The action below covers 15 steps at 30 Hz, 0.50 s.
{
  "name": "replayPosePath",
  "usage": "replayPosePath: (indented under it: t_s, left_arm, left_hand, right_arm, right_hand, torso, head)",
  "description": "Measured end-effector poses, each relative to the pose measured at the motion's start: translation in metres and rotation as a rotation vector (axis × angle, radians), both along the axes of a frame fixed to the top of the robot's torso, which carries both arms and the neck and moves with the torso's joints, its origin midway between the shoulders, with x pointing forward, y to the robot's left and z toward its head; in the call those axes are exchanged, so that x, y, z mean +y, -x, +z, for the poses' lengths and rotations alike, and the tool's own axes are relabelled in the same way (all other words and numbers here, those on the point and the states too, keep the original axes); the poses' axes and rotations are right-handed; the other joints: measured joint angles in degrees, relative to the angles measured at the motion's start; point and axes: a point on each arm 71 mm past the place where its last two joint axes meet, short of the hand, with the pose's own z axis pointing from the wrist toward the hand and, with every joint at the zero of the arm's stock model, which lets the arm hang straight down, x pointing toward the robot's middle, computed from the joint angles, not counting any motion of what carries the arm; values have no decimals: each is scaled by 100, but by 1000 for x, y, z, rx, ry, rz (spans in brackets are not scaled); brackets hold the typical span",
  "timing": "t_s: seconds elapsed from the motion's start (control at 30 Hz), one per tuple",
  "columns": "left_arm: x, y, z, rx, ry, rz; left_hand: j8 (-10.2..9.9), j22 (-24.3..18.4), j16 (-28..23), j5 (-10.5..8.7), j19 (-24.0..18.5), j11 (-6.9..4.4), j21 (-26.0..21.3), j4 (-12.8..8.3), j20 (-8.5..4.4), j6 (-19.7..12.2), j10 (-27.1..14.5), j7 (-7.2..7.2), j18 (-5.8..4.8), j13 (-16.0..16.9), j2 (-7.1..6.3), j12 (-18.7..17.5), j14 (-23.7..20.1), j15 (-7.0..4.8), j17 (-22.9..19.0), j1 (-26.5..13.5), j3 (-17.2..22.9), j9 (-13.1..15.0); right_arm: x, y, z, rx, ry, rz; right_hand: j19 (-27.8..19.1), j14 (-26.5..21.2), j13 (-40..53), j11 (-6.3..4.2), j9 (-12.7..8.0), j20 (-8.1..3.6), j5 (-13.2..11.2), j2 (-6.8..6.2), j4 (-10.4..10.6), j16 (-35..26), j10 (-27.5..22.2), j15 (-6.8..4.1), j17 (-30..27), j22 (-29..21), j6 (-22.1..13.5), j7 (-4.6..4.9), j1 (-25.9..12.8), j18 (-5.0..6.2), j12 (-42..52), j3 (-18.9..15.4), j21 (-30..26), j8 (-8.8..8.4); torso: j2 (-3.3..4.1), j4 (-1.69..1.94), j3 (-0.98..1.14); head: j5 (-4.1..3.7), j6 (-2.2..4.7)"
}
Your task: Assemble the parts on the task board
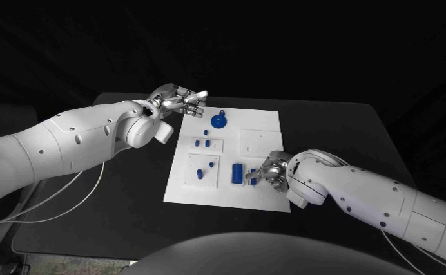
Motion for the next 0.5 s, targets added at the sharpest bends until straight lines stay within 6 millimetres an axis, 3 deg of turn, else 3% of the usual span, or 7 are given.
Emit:
replayPosePath:
  t_s: [0.27, 0.5]
  left_arm:
    - [0, 0, 0, 1, -1, 1]
    - [1, 0, 0, 2, -2, 0]
  left_hand:
    - [0, 0, 0, 0, 0, 0, 0, 0, 0, 0, 0, 0, 0, 0, 0, 0, 0, 0, 0, 0, 0, 0]
    - [0, 0, 0, 0, 0, 0, 0, 0, 0, 0, 0, 0, 0, 0, 0, 0, 0, 0, 0, 0, 0, 0]
  right_arm:
    - [0, -1, 3, -6, 0, 3]
    - [0, -5, 7, -18, 2, 7]
  right_hand:
    - [0, 0, 0, 0, 8, 0, 0, -1, 15, -13, 0, 0, 0, -2, 0, 0, -2, 1, 0, -15, 0, 0]
    - [0, 0, 0, 0, 8, 0, 0, -106, 128, -39, 0, 0, -1, -8, 0, 0, 0, 1, 0, 15, 0, 0]
  torso:
    - [1, 1, 1]
    - [1, 1, 1]
  head:
    - [5, -8]
    - [9, -20]
